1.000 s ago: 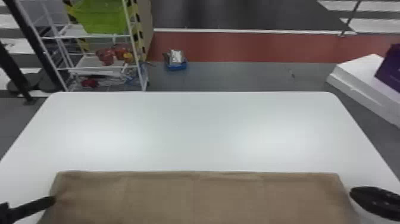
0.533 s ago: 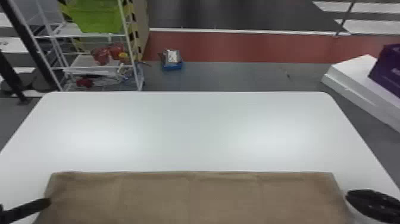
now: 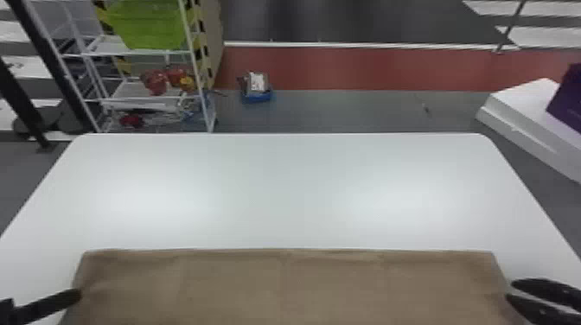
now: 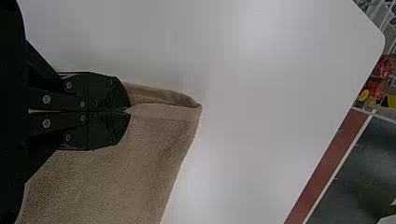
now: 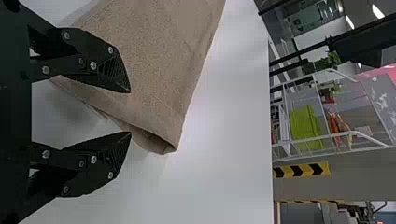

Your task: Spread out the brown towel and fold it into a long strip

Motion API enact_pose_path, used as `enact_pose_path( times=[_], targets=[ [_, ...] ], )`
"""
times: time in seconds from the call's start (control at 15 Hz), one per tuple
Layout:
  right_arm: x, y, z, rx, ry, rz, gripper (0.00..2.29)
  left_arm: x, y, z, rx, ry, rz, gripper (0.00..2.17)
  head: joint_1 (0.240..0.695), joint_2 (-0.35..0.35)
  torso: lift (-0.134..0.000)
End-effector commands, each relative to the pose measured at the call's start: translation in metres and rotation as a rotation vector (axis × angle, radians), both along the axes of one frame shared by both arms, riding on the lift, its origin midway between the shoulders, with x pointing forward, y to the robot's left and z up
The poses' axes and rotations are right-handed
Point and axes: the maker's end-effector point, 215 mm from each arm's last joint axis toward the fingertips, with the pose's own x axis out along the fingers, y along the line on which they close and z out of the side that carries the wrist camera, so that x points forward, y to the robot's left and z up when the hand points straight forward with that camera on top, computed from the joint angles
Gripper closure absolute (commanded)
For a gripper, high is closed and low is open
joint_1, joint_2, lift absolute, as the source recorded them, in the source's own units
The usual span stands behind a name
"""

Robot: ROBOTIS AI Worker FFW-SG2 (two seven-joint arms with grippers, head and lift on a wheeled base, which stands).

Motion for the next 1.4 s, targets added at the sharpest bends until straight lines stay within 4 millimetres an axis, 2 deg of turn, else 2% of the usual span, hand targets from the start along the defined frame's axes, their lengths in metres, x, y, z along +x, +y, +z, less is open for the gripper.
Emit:
enact_pose_path(
  times=[0.0, 0.13, 0.2, 0.33, 0.4, 0.47, 0.6, 0.67, 0.73, 1.0, 1.33],
  targets=[
    [0.000, 0.004, -0.001, 0.003, 0.003, 0.012, 0.67, -0.001, -0.001, -0.001, -0.004, 0.002, 0.000, 1.38, 0.695, -0.005, -0.123],
    [0.002, 0.008, -0.001, 0.008, 0.004, 0.017, 0.70, -0.004, 0.000, -0.001, -0.007, 0.003, 0.001, 1.38, 0.695, -0.003, -0.123],
    [0.002, 0.011, -0.003, 0.010, 0.008, 0.021, 0.86, -0.005, 0.000, -0.001, -0.008, 0.002, 0.002, 1.38, 0.695, 0.002, -0.123],
    [0.004, 0.016, -0.003, 0.015, 0.003, 0.026, 0.94, -0.007, 0.002, 0.002, -0.015, -0.008, 0.006, 1.38, 0.695, 0.009, -0.123],
    [0.004, 0.018, -0.004, 0.019, 0.003, 0.028, 1.08, -0.008, 0.003, 0.003, -0.017, -0.010, 0.007, 1.38, 0.695, 0.015, -0.123],
    [0.004, 0.018, -0.004, 0.019, 0.003, 0.028, 1.33, -0.010, 0.003, 0.003, -0.013, -0.009, 0.006, 1.38, 0.695, 0.024, -0.123],
    [0.004, 0.011, 0.000, 0.022, -0.006, 0.011, 1.36, -0.012, 0.004, 0.007, -0.005, -0.016, 0.005, 1.38, 0.695, 0.028, -0.123],
    [0.004, 0.004, 0.006, 0.022, -0.018, -0.005, 1.42, -0.014, 0.004, 0.012, -0.006, -0.029, 0.005, 1.44, 0.695, 0.029, -0.123],
    [0.003, -0.004, 0.010, 0.022, -0.026, -0.020, 1.42, -0.014, 0.004, 0.017, -0.002, -0.039, 0.006, 1.60, 0.695, 0.026, -0.123],
    [0.001, -0.028, 0.029, 0.036, -0.067, -0.073, 1.42, -0.014, 0.006, 0.021, -0.007, -0.049, 0.010, 1.61, 0.695, -0.013, -0.123],
    [0.001, -0.037, 0.040, 0.051, -0.083, -0.097, 1.42, -0.013, 0.001, 0.019, -0.007, -0.045, 0.002, 1.60, 0.695, -0.062, -0.123]
  ],
)
